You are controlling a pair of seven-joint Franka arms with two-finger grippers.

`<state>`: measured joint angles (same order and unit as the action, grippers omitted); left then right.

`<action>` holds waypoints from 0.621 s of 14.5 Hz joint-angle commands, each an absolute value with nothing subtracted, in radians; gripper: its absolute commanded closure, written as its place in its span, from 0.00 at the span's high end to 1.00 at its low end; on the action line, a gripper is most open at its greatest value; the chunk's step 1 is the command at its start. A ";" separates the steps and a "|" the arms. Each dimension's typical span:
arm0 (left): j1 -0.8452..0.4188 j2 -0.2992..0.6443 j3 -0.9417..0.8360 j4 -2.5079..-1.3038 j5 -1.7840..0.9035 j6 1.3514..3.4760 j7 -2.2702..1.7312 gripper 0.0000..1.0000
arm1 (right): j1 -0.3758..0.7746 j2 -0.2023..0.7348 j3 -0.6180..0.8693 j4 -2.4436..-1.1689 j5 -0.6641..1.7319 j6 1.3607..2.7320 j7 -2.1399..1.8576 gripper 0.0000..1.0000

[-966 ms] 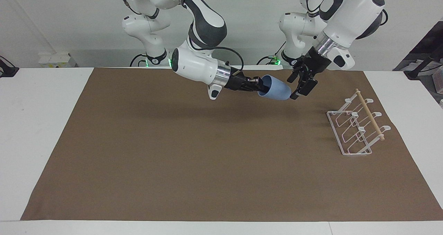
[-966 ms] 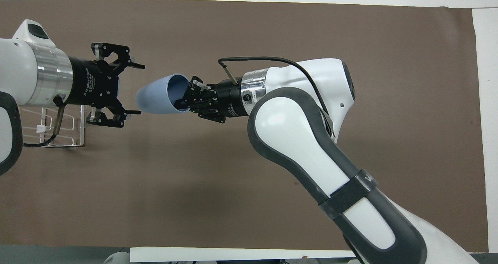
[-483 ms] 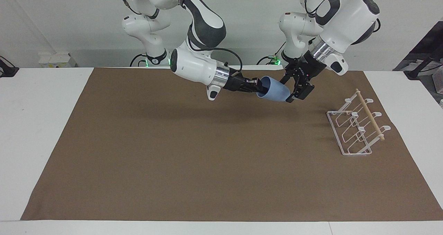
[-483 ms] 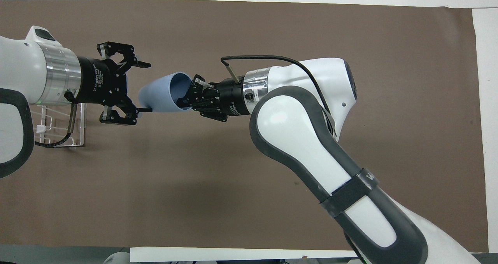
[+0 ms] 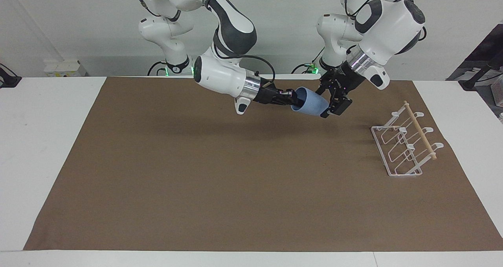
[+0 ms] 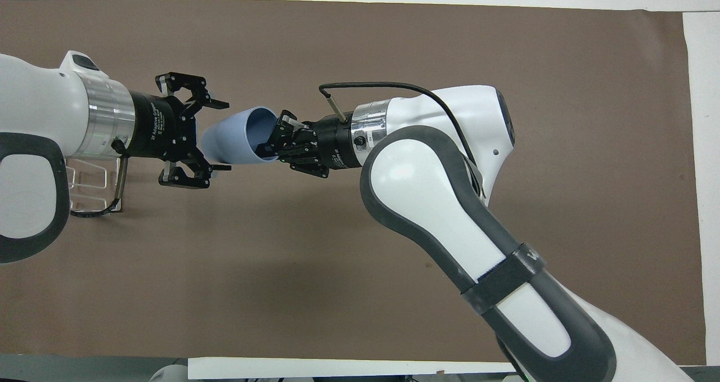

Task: Hang cup on cup holder
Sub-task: 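Bring the left gripper to the cup while the right gripper holds it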

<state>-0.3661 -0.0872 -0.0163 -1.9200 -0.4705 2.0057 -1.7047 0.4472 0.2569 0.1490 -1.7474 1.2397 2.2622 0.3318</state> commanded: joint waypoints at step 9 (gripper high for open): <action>-0.408 -0.104 -0.003 -1.968 -0.514 2.078 -1.717 0.69 | 0.446 0.241 0.153 -1.759 1.262 2.276 0.348 0.00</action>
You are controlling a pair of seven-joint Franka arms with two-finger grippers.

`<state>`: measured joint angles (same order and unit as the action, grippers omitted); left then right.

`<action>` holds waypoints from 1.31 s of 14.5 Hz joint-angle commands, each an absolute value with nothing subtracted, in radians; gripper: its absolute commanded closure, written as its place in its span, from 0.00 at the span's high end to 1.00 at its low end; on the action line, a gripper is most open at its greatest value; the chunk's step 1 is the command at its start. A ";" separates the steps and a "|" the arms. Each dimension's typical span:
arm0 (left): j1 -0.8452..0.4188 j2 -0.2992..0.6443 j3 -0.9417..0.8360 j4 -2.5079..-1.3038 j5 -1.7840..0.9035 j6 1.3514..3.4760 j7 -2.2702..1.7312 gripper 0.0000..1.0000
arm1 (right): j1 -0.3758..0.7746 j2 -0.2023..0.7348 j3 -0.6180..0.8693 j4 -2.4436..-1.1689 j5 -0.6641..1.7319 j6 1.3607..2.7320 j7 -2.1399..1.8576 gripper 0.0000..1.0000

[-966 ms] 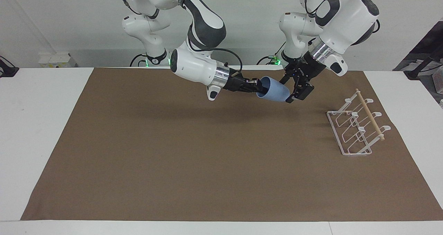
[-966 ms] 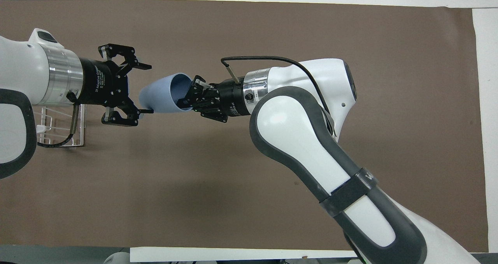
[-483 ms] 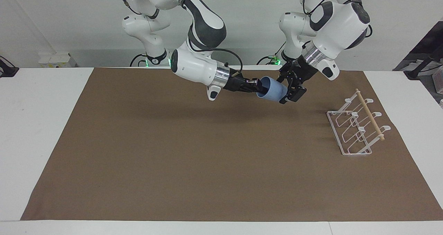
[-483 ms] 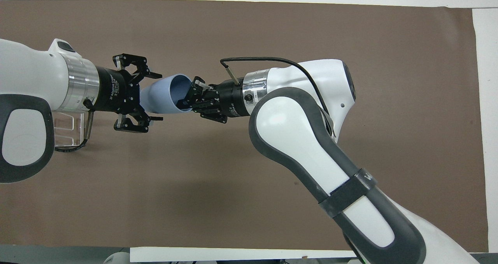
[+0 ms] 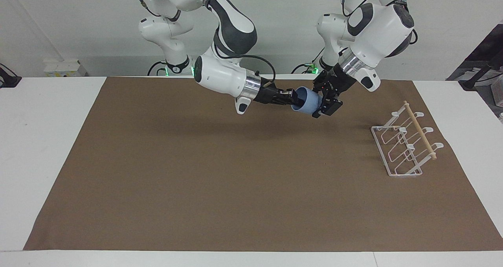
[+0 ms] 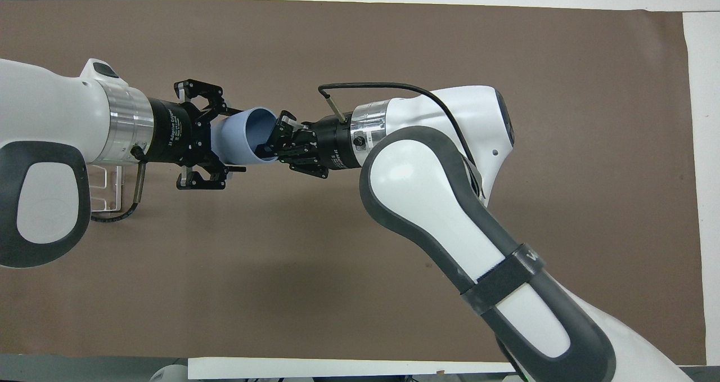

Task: Hang cup on cup holder
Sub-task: 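Grasp the cup with the left gripper while the right gripper releases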

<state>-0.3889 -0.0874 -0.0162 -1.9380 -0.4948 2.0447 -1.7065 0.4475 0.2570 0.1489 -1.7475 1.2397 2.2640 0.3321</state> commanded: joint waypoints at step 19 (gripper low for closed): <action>-0.359 -0.123 0.006 -1.991 -0.304 1.954 -1.746 0.33 | 0.106 0.078 0.146 -1.749 0.689 1.970 0.322 0.99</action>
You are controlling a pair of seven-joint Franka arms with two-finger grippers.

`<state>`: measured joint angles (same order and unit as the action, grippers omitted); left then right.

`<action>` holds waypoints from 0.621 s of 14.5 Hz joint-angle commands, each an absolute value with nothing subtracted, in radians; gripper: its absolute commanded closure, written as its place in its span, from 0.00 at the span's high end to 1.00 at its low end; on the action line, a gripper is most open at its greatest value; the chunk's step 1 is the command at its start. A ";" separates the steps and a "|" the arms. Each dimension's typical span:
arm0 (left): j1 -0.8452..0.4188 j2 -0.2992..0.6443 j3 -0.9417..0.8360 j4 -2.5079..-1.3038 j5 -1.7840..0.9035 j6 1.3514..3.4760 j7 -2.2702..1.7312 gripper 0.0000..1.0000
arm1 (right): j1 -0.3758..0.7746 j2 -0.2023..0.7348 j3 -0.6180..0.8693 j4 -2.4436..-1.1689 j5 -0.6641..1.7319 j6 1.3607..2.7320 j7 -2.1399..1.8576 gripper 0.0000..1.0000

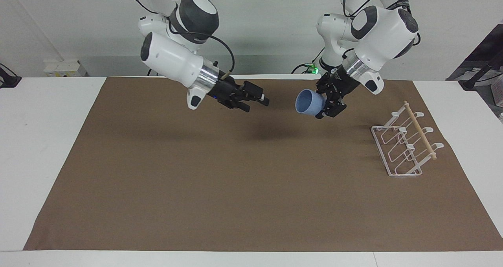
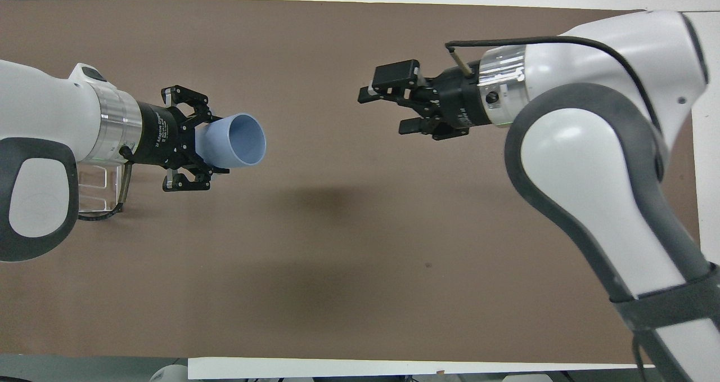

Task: Hang cup on cup holder
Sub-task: 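Grasp the cup with the left gripper while the right gripper releases, then carry the cup to the rack with the left gripper while the right gripper withdraws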

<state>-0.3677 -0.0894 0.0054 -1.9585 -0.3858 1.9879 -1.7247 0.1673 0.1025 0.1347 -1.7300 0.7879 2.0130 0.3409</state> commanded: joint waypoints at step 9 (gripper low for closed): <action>-0.333 -0.129 0.005 -1.994 0.514 1.931 -1.760 0.33 | -0.103 0.043 0.143 -1.646 -0.018 1.691 0.179 0.99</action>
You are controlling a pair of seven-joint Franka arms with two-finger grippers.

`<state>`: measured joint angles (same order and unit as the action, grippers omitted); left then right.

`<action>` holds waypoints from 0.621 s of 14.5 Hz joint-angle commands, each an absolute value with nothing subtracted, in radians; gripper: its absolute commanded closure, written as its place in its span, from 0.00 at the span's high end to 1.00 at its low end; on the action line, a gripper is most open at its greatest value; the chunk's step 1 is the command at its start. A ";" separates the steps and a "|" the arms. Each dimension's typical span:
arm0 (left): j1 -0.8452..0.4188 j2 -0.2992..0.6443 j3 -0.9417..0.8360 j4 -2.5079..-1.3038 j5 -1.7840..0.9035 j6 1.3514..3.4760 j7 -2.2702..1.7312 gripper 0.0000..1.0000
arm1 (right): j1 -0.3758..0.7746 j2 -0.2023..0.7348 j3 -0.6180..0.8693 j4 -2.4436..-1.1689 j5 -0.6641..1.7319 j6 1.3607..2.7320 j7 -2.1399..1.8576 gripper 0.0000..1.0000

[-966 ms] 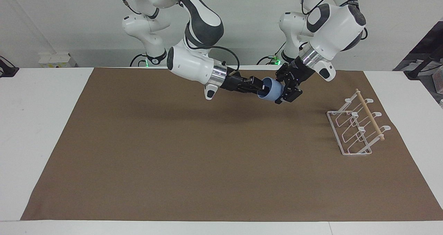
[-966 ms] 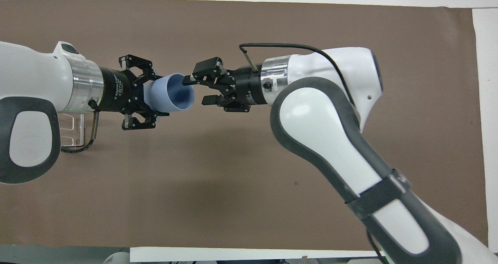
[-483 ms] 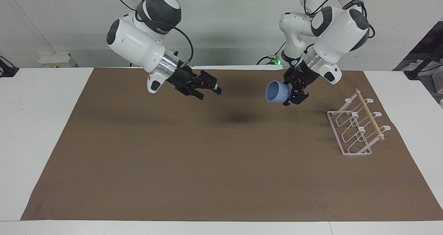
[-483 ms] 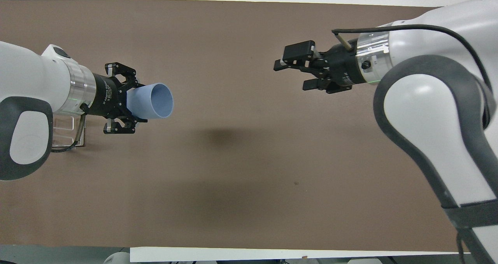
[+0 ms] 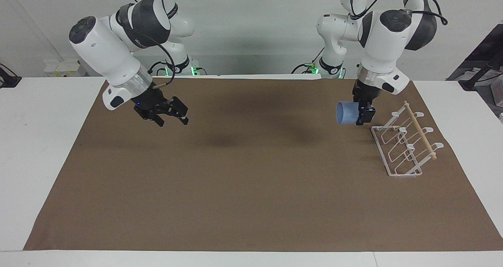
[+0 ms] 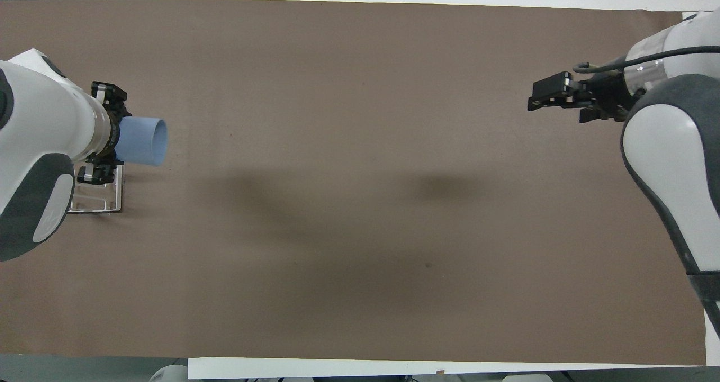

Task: Hang cup on cup holder
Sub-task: 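Carry the cup to the rack with the left gripper while the right gripper withdraws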

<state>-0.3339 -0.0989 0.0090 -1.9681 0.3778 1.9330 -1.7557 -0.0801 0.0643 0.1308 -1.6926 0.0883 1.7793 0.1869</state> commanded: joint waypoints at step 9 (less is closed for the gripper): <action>-0.328 0.032 0.006 -2.059 1.272 1.922 -1.741 0.33 | -0.022 -0.032 -0.049 -1.508 -0.098 1.402 0.008 0.99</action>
